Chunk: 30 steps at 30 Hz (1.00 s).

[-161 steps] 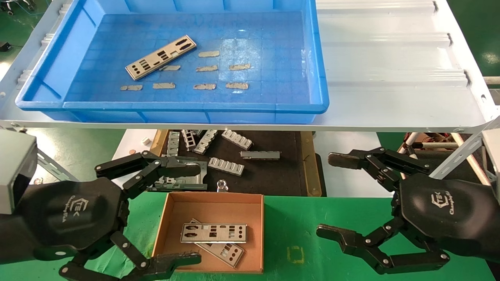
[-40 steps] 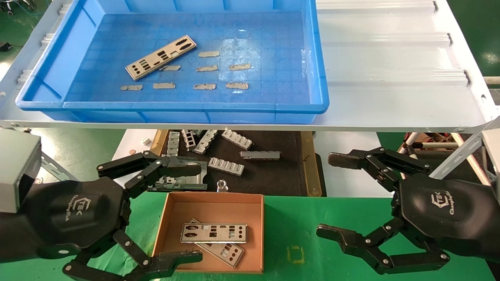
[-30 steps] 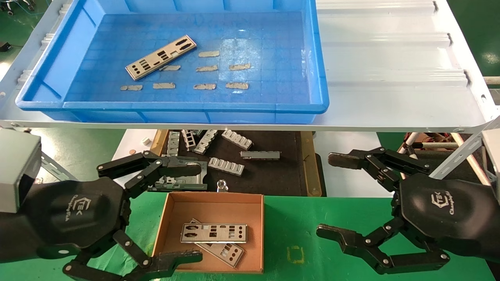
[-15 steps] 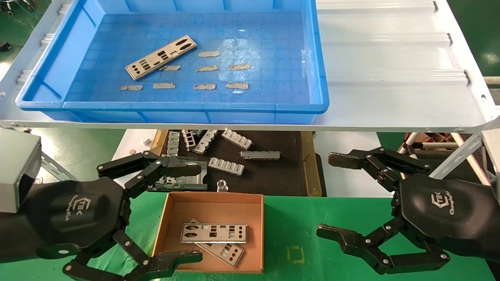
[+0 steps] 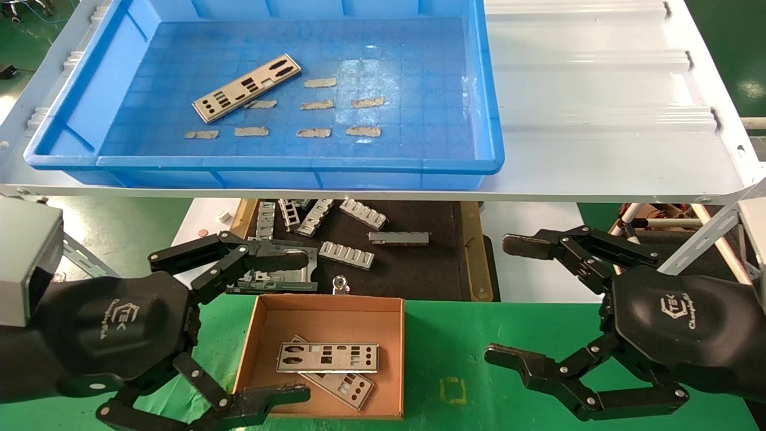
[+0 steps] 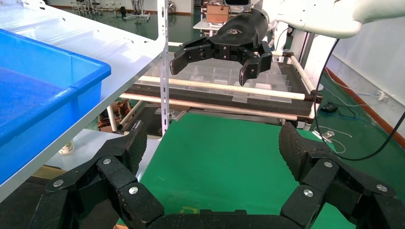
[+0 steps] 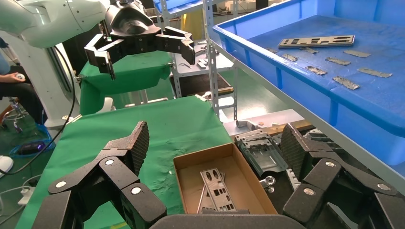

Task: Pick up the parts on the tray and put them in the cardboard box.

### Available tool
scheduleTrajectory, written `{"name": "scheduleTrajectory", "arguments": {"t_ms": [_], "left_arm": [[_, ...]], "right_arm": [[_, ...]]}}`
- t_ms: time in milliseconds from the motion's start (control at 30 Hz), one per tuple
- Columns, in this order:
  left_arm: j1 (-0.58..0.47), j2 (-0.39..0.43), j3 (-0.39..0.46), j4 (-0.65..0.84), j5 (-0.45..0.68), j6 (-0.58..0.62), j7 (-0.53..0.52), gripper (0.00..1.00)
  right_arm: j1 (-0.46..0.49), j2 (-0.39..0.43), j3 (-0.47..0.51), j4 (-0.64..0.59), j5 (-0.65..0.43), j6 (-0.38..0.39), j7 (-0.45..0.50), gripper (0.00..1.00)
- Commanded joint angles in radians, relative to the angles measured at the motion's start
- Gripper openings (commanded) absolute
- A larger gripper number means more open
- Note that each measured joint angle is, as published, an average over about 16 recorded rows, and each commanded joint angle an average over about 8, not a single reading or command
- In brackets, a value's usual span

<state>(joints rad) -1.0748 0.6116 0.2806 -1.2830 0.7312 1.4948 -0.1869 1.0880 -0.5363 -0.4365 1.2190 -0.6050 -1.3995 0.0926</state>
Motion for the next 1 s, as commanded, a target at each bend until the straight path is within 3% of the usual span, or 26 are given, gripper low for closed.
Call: {"name": "scheduleTrajectory", "arguments": {"t_ms": [33,1000], "left_arm": [[0.000,0.000,0.000,0.000,0.000,0.000,0.000,1.00],[0.000,0.000,0.000,0.000,0.000,0.000,0.000,1.00]], "right_arm": [[0.000,0.000,0.000,0.000,0.000,0.000,0.000,1.00],[0.000,0.000,0.000,0.000,0.000,0.000,0.000,1.00]]}}
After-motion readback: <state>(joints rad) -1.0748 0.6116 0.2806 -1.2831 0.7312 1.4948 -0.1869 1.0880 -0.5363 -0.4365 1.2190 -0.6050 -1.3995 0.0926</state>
